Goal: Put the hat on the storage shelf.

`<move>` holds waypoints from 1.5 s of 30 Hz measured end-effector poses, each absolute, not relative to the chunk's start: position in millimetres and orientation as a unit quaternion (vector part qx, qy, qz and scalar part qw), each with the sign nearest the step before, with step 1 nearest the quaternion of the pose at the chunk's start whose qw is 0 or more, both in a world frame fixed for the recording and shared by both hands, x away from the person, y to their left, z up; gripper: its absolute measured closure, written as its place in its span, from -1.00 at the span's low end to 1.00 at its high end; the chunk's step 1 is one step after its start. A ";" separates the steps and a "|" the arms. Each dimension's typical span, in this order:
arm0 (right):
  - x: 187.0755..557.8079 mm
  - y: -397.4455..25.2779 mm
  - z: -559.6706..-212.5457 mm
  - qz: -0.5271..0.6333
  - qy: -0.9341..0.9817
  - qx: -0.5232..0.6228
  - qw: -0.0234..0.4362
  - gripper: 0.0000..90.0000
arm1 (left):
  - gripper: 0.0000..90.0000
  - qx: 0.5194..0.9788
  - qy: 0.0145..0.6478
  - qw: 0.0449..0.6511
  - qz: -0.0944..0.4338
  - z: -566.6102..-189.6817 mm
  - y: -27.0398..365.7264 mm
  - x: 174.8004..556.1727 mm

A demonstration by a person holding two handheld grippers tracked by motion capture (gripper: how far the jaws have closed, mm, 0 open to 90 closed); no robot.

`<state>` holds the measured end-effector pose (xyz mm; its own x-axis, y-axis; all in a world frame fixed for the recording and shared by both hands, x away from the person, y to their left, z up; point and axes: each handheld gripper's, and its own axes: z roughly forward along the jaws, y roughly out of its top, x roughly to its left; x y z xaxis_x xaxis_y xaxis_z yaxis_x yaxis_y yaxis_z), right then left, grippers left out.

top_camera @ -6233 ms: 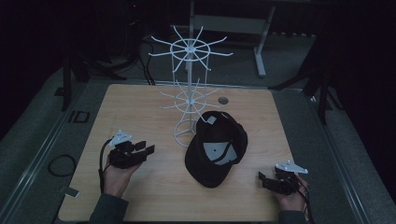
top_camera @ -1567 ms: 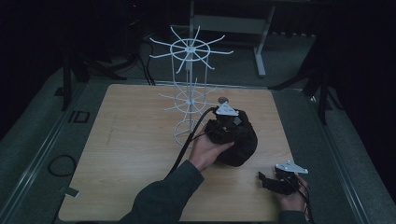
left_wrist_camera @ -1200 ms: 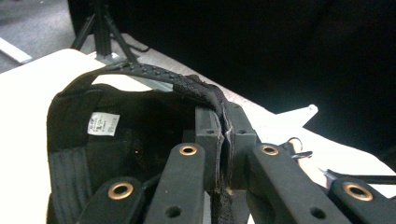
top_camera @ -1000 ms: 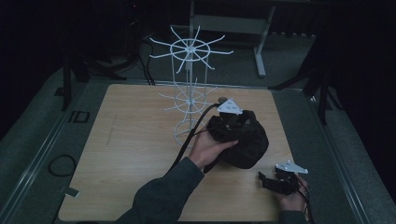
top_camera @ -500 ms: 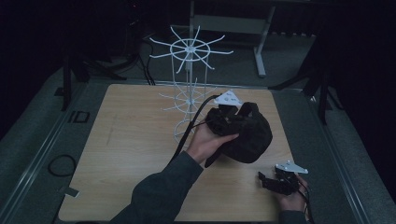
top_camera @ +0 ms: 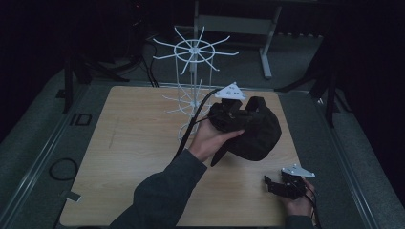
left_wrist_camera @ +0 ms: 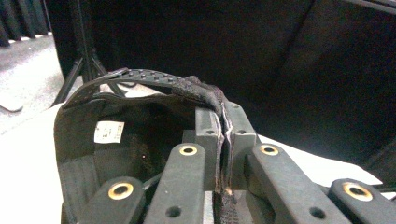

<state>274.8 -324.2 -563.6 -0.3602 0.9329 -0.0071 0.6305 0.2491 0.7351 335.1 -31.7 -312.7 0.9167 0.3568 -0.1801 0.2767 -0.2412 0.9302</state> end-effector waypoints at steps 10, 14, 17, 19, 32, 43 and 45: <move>274.8 -324.2 -563.7 0.329 0.756 0.517 0.230 -0.50 | 0.94 0.777 0.196 0.597 0.040 -297.1 -24.8 334.4; 274.8 -324.1 -563.6 0.329 0.756 0.517 0.230 -0.50 | 0.94 0.775 0.195 0.599 0.043 -293.4 -24.4 334.8; 274.8 -324.1 -563.7 0.329 0.756 0.517 0.230 -0.50 | 0.94 0.771 0.196 0.604 0.048 -286.8 -24.3 335.4; 274.8 -324.1 -563.6 0.329 0.756 0.517 0.230 -0.50 | 0.94 0.768 0.197 0.607 0.049 -285.2 -24.4 335.5; 274.8 -324.2 -563.7 0.329 0.756 0.516 0.230 -0.50 | 0.94 0.745 0.213 0.630 0.057 -271.7 -19.5 341.5; 274.8 -324.4 -563.7 0.329 0.757 0.515 0.230 -0.50 | 0.94 0.728 0.223 0.645 0.066 -260.6 -17.4 345.5; 274.9 -324.4 -563.7 0.329 0.757 0.515 0.230 -0.50 | 0.94 0.724 0.224 0.649 0.067 -258.8 -16.8 345.8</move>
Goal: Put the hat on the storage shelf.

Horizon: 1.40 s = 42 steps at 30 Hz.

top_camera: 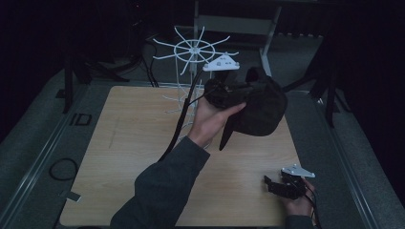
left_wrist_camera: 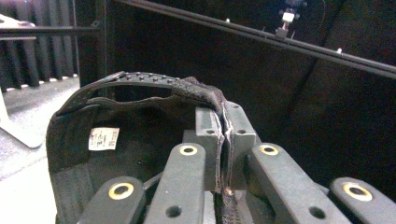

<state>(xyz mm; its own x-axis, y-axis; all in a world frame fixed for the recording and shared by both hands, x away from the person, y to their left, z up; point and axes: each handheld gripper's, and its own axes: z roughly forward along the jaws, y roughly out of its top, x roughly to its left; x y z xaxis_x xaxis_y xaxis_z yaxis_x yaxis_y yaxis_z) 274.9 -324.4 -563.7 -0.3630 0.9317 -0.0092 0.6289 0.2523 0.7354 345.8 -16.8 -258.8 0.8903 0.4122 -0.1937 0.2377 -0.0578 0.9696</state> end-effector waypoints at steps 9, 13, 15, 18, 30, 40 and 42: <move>275.3 -324.1 -563.7 0.329 0.757 0.515 0.230 -0.51 | 0.94 0.713 0.229 0.658 0.076 -252.1 -11.5 346.7; 275.4 -323.9 -563.7 0.329 0.757 0.516 0.229 -0.51 | 0.94 0.707 0.231 0.664 0.075 -249.3 -8.9 346.5; 275.4 -323.9 -563.7 0.329 0.757 0.516 0.229 -0.51 | 0.94 0.704 0.231 0.668 0.074 -247.8 -7.6 346.6; 275.3 -323.9 -563.7 0.329 0.757 0.516 0.229 -0.51 | 0.94 0.701 0.231 0.671 0.074 -245.8 -6.3 347.4; 275.3 -323.8 -563.7 0.329 0.757 0.516 0.229 -0.51 | 0.94 0.689 0.238 0.680 0.080 -242.3 -0.4 350.5; 275.2 -323.8 -563.7 0.329 0.757 0.516 0.229 -0.51 | 0.94 0.677 0.245 0.689 0.086 -239.7 5.7 351.3; 275.1 -323.7 -563.7 0.329 0.757 0.516 0.229 -0.51 | 0.94 0.676 0.243 0.690 0.086 -239.2 6.6 351.8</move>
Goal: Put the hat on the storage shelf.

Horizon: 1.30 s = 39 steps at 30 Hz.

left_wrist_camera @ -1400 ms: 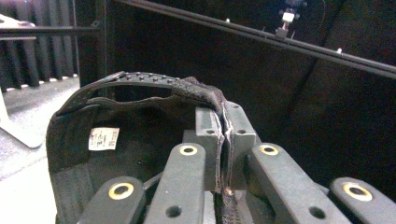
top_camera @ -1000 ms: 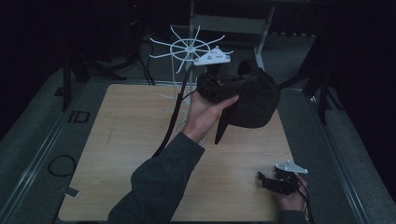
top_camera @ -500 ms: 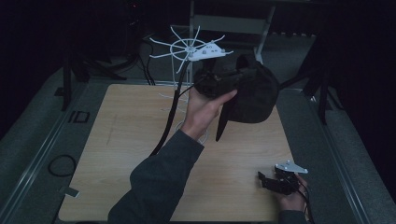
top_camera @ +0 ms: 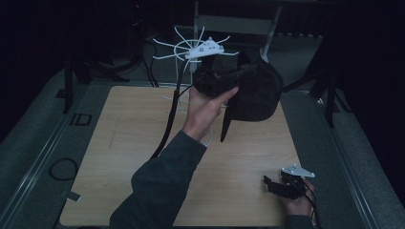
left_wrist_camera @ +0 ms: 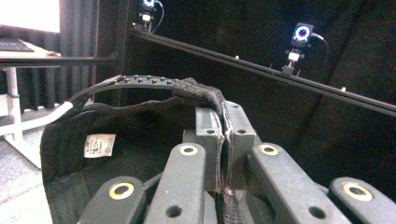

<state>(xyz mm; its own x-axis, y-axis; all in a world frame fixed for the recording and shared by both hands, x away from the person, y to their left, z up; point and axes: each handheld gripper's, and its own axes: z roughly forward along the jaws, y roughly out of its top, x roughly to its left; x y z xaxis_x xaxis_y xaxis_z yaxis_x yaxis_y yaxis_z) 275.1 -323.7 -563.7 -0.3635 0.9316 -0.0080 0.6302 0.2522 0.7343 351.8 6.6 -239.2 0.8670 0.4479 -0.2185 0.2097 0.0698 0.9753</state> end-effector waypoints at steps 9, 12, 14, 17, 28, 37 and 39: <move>274.9 -323.5 -563.7 0.329 0.757 0.516 0.228 -0.51 | 0.94 0.664 0.241 0.701 0.096 -236.0 12.3 350.7; 274.8 -323.5 -563.7 0.329 0.757 0.516 0.228 -0.51 | 0.94 0.658 0.241 0.706 0.104 -234.3 15.0 348.0; 274.8 -323.5 -563.7 0.329 0.757 0.516 0.228 -0.51 | 0.94 0.656 0.242 0.707 0.106 -234.1 16.2 347.3; 274.7 -323.4 -563.7 0.329 0.757 0.516 0.228 -0.51 | 0.94 0.651 0.243 0.711 0.111 -234.0 20.0 345.9; 274.6 -323.3 -563.7 0.329 0.757 0.516 0.228 -0.51 | 0.94 0.642 0.250 0.717 0.110 -245.4 30.1 342.9; 274.6 -323.3 -563.7 0.329 0.758 0.515 0.228 -0.51 | 0.94 0.648 0.251 0.711 0.114 -254.8 30.7 340.0; 274.6 -323.4 -563.7 0.329 0.758 0.515 0.228 -0.51 | 0.94 0.650 0.249 0.708 0.117 -257.5 30.6 338.3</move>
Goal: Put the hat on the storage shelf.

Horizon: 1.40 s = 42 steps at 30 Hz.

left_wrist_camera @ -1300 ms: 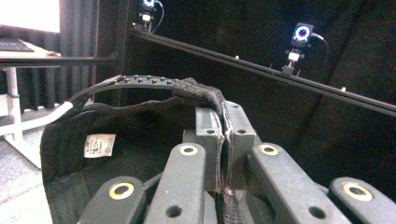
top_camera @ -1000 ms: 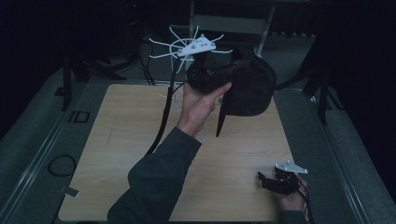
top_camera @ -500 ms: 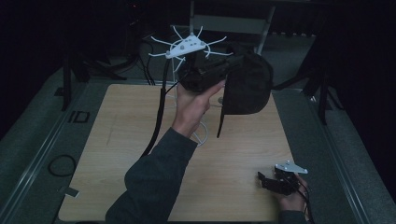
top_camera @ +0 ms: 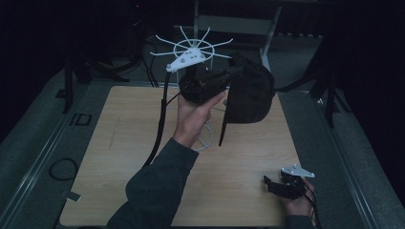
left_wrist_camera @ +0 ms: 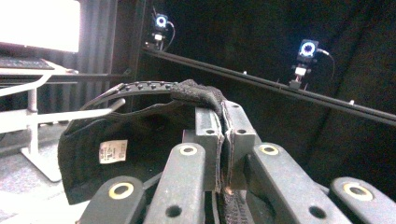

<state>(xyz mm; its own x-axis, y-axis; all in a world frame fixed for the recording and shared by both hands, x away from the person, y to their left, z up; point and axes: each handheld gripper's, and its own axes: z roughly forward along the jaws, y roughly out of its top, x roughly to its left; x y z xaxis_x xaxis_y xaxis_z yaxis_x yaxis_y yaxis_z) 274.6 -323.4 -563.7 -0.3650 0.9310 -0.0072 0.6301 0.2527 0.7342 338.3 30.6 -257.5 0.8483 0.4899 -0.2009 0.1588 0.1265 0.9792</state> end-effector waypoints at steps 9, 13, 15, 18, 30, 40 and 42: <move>274.7 -323.4 -563.8 0.330 0.758 0.514 0.229 -0.51 | 0.93 0.651 0.259 0.702 0.127 -271.3 33.8 335.7; 274.6 -323.3 -563.7 0.329 0.758 0.515 0.229 -0.51 | 0.93 0.648 0.263 0.704 0.124 -275.8 37.0 336.5; 274.7 -323.4 -563.7 0.329 0.758 0.515 0.229 -0.51 | 0.93 0.648 0.264 0.704 0.123 -277.3 38.5 336.4; 274.7 -323.4 -563.8 0.329 0.758 0.515 0.229 -0.51 | 0.92 0.648 0.268 0.701 0.127 -278.8 40.3 336.5; 274.6 -323.3 -563.7 0.329 0.757 0.516 0.228 -0.51 | 0.84 0.656 0.281 0.687 0.134 -285.8 46.6 340.6; 274.6 -323.3 -563.7 0.329 0.758 0.515 0.228 -0.51 | 0.56 0.673 0.276 0.666 0.165 -286.1 48.2 336.8; 274.6 -323.3 -563.7 0.329 0.757 0.516 0.228 -0.51 | 0.39 0.676 0.275 0.663 0.171 -286.1 48.1 335.5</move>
